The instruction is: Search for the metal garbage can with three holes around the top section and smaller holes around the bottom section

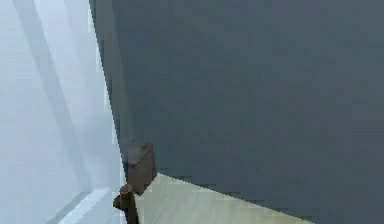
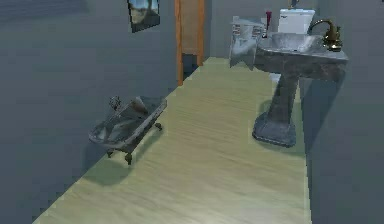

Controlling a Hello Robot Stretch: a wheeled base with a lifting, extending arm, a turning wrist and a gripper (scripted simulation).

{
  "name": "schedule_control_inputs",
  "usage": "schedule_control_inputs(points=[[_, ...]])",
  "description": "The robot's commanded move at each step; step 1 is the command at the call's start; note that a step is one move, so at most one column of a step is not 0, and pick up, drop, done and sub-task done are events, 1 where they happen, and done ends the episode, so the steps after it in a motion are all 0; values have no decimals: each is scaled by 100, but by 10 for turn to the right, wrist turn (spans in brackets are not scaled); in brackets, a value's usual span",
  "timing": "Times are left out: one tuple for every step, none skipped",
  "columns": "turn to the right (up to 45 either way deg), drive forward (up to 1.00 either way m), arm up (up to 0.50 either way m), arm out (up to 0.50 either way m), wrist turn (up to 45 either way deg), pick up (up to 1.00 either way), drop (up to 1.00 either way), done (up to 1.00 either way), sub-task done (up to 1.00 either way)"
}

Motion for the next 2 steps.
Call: schedule_control_inputs(points=[[240, 0, 0, 0, 0, 0, 0, 0, 0], [0, 50, 0, 0, 0, 0, 0, 0, 0]])
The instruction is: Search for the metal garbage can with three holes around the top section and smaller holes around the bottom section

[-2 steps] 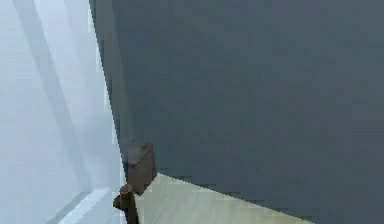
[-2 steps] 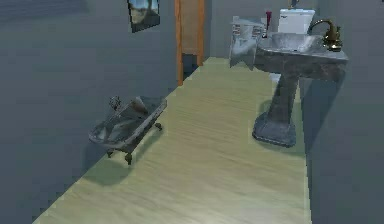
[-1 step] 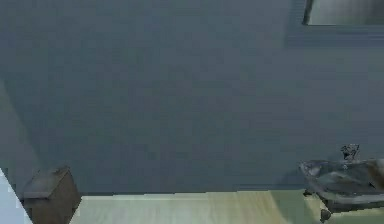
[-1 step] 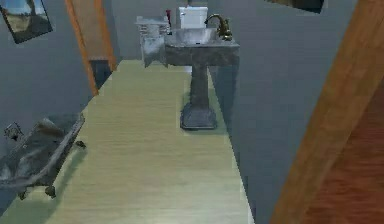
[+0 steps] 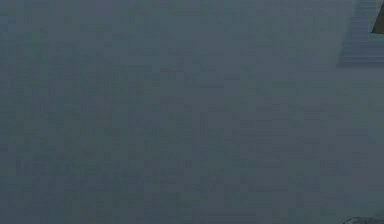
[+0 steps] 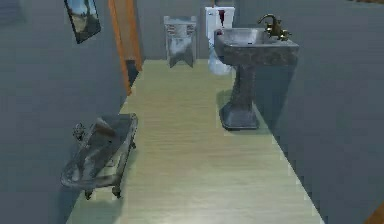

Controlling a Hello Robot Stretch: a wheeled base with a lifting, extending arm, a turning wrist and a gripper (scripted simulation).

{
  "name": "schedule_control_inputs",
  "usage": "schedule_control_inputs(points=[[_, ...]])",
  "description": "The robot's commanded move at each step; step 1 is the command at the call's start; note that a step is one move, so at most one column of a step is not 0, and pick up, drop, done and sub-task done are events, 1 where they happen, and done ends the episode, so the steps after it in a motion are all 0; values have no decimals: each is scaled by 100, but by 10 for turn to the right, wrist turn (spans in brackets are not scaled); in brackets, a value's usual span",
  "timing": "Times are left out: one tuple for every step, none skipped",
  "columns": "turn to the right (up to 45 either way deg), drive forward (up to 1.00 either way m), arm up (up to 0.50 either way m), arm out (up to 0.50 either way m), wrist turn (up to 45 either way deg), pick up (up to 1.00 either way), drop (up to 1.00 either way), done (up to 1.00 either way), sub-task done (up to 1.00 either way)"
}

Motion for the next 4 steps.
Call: schedule_control_inputs(points=[[-390, 0, 0, 0, 0, 0, 0, 0, 0], [0, 50, 0, 0, 0, 0, 0, 0, 0], [-450, 0, 0, 0, 0, 0, 0, 0, 0], [-450, 0, 0, 0, 0, 0, 0, 0, 0]])
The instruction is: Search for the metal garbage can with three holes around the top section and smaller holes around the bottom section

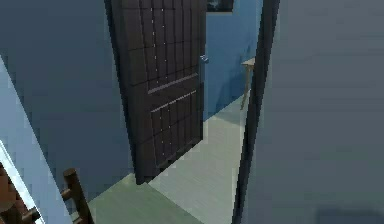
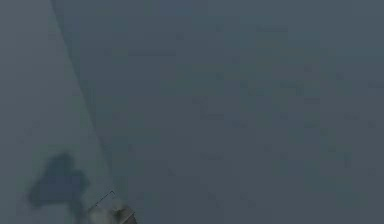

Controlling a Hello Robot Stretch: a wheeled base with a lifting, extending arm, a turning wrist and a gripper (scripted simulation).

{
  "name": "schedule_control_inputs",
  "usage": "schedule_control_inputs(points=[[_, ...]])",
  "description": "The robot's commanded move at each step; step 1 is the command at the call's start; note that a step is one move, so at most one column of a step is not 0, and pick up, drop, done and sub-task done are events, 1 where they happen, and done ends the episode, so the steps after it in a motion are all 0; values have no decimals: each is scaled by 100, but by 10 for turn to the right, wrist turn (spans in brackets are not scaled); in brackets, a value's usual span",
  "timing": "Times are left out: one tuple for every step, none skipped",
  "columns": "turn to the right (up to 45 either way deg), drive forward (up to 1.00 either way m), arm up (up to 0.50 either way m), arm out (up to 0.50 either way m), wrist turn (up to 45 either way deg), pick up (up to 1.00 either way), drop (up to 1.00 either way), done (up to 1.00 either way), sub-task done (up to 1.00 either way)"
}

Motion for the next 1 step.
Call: schedule_control_inputs(points=[[-30, 0, 0, 0, 0, 0, 0, 0, 0]])
